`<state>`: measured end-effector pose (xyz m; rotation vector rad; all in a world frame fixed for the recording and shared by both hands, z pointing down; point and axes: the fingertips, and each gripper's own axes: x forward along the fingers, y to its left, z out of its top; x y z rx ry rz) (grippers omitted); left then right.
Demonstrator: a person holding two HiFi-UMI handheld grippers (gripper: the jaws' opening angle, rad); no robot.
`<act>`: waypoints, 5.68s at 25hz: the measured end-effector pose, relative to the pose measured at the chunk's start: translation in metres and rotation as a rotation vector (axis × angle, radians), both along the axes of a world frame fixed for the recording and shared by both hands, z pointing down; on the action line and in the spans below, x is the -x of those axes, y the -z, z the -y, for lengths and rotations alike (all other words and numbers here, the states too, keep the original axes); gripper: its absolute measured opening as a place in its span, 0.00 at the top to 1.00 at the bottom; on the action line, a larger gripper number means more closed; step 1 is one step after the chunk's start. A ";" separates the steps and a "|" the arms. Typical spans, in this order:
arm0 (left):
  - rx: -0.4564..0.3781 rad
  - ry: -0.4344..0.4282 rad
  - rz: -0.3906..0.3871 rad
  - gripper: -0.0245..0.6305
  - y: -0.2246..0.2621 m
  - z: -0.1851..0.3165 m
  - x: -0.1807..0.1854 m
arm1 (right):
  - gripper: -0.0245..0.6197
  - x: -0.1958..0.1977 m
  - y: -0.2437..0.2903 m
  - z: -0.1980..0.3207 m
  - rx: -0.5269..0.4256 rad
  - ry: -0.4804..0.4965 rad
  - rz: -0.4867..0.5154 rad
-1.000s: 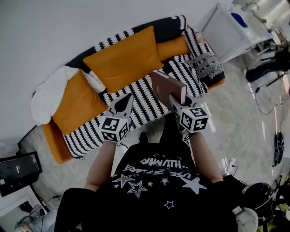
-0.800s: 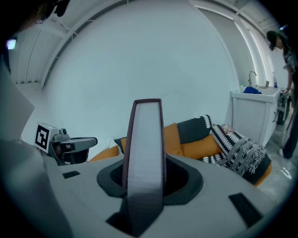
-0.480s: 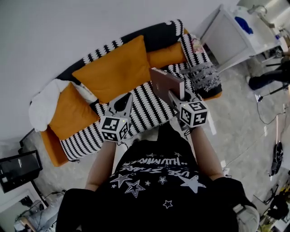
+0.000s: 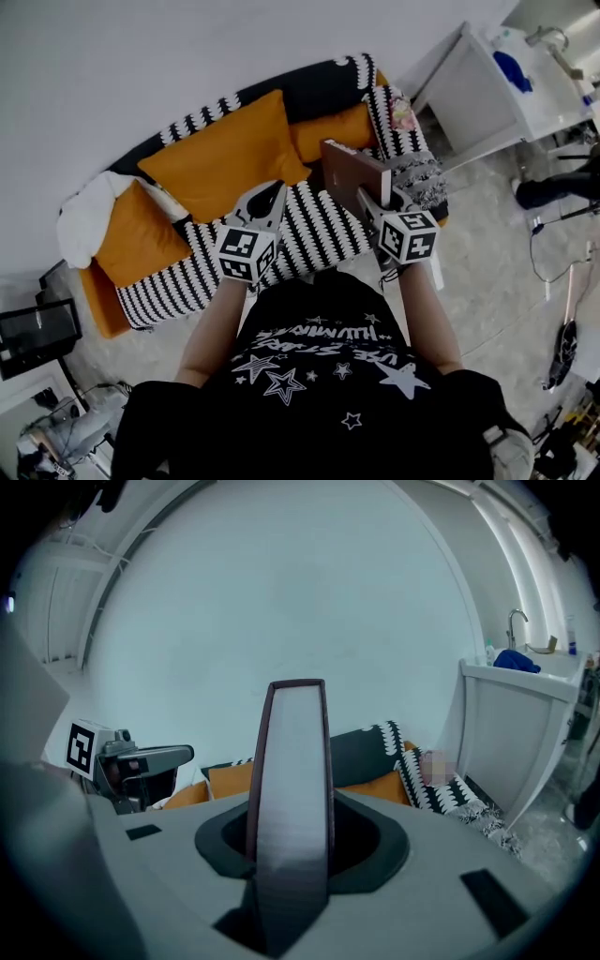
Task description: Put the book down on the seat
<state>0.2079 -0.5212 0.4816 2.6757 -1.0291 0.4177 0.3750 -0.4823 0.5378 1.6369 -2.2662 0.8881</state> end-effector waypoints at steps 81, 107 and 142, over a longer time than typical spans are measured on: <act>0.554 0.229 0.174 0.95 -0.274 0.043 -0.089 | 0.72 0.009 -0.328 0.063 0.721 0.420 0.413; 0.487 0.187 0.113 0.95 -0.251 0.070 -0.080 | 0.53 -0.055 -0.311 0.103 0.557 0.194 0.014; 0.135 -0.017 -0.004 0.95 -0.055 0.038 0.070 | 0.55 0.126 -0.040 0.079 0.116 0.132 0.081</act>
